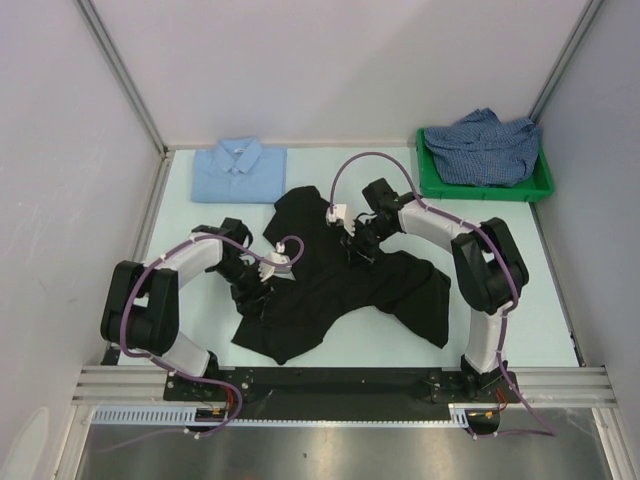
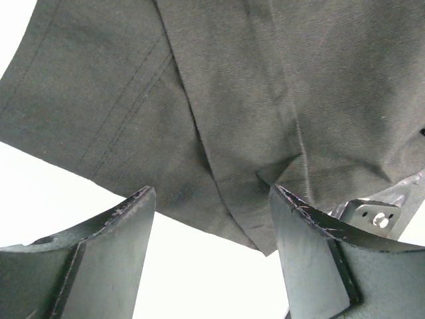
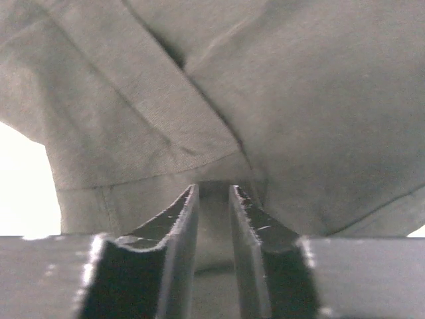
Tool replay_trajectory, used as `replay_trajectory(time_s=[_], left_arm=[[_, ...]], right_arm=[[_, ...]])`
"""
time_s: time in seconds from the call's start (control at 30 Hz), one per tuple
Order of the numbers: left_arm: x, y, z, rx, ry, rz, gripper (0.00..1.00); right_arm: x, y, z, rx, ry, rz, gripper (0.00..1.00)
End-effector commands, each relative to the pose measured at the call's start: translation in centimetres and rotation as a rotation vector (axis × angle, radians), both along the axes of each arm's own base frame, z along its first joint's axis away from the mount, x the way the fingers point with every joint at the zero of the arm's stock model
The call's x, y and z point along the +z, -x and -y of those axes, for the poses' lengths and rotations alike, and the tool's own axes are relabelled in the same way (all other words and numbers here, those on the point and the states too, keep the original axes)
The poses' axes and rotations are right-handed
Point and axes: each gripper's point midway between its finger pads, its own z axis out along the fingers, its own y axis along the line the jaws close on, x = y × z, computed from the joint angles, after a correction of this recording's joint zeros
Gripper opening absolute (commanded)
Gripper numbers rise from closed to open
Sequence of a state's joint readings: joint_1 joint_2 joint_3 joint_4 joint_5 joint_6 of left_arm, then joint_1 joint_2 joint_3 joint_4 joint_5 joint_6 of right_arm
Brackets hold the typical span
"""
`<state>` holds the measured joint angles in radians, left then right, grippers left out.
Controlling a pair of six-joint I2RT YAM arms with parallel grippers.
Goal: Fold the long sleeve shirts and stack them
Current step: Flatten the shirt out
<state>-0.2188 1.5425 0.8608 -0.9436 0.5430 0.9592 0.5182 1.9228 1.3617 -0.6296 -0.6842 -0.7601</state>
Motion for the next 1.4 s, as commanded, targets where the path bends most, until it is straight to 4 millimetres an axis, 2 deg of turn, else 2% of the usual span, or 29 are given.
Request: replay_trajectory(time_s=[0.0, 0.03, 0.07, 0.17, 0.23, 0.3, 0.4, 0.47, 0.5, 0.57, 0.6, 0.67, 0.73, 0.8, 0.9, 1.03, 1.13, 1.23, 1.27, 1.37], left_arm=[[-0.4, -0.3, -0.5, 0.025, -0.014, 0.011, 0.74], [-0.6, -0.3, -0.5, 0.026, -0.018, 0.008, 0.73], [-0.7, -0.3, -0.5, 0.026, -0.017, 0.005, 0.71], [-0.8, -0.1, -0.4, 0.022, -0.012, -0.004, 0.66], [-0.9, -0.4, -0.4, 0.029, -0.014, 0.004, 0.65], [-0.8, -0.8, -0.3, 0.04, -0.009, 0.021, 0.66], [0.0, -1.7, 0.3, 0.05, 0.026, 0.046, 0.7], [0.9, -2.0, 1.0, 0.046, 0.063, 0.047, 0.72], [1.9, -2.2, 2.0, 0.046, 0.122, 0.041, 0.72], [3.1, -2.5, 3.2, 0.065, 0.18, 0.029, 0.73], [3.9, -3.2, 4.2, 0.068, 0.223, 0.036, 0.73], [4.4, -4.0, 5.3, 0.124, 0.252, 0.002, 0.73], [4.8, -5.4, 7.0, 0.153, 0.32, -0.024, 0.73], [4.3, -5.8, 8.6, 0.165, 0.334, -0.094, 0.72], [3.6, -5.3, 10.3, 0.148, 0.333, -0.162, 0.71], [1.5, -4.3, 10.7, 0.155, 0.295, -0.25, 0.7], [1.0, -3.6, 10.7, 0.159, 0.289, -0.302, 0.68], [1.5, -2.6, 10.7, 0.133, 0.296, -0.352, 0.55], [2.4, -2.7, 10.7, 0.109, 0.308, -0.316, 0.44], [4.8, -2.7, 10.4, 0.067, 0.324, -0.231, 0.28]], right_arm=[[0.9, 0.7, 0.3, 0.071, 0.012, 0.033, 0.2], [1.1, 0.7, 0.5, 0.076, 0.016, 0.041, 0.07], [1.6, 0.6, 0.6, 0.073, 0.02, 0.055, 0.0], [3.6, -0.1, 0.6, 0.048, 0.008, 0.095, 0.0], [6.3, -0.8, 0.7, 0.023, -0.023, 0.149, 0.0], [9.0, -1.2, 1.0, -0.01, -0.055, 0.196, 0.0], [11.0, -1.4, 2.2, -0.039, -0.066, 0.246, 0.0], [10.9, -1.2, 2.8, -0.032, -0.057, 0.251, 0.0], [10.6, -1.0, 2.9, -0.023, -0.05, 0.242, 0.02], [10.3, -0.6, 2.5, -0.006, -0.054, 0.223, 0.14], [10.2, -0.5, 2.3, -0.019, -0.058, 0.204, 0.26], [10.0, -0.5, 2.0, -0.025, -0.074, 0.18, 0.33], [9.3, -0.5, 1.9, -0.036, -0.072, 0.165, 0.35], [8.6, -0.4, 2.2, -0.047, -0.061, 0.15, 0.34], [8.1, -0.6, 2.8, -0.076, -0.049, 0.128, 0.34], [8.5, -0.5, 3.4, -0.098, -0.052, 0.133, 0.36], [8.8, -0.4, 3.6, -0.101, -0.051, 0.138, 0.38], [9.0, -0.1, 3.7, -0.1, -0.054, 0.138, 0.42], [9.1, -0.2, 3.7, -0.099, -0.056, 0.141, 0.44], [9.6, -0.2, 3.6, -0.096, -0.077, 0.16, 0.53]])
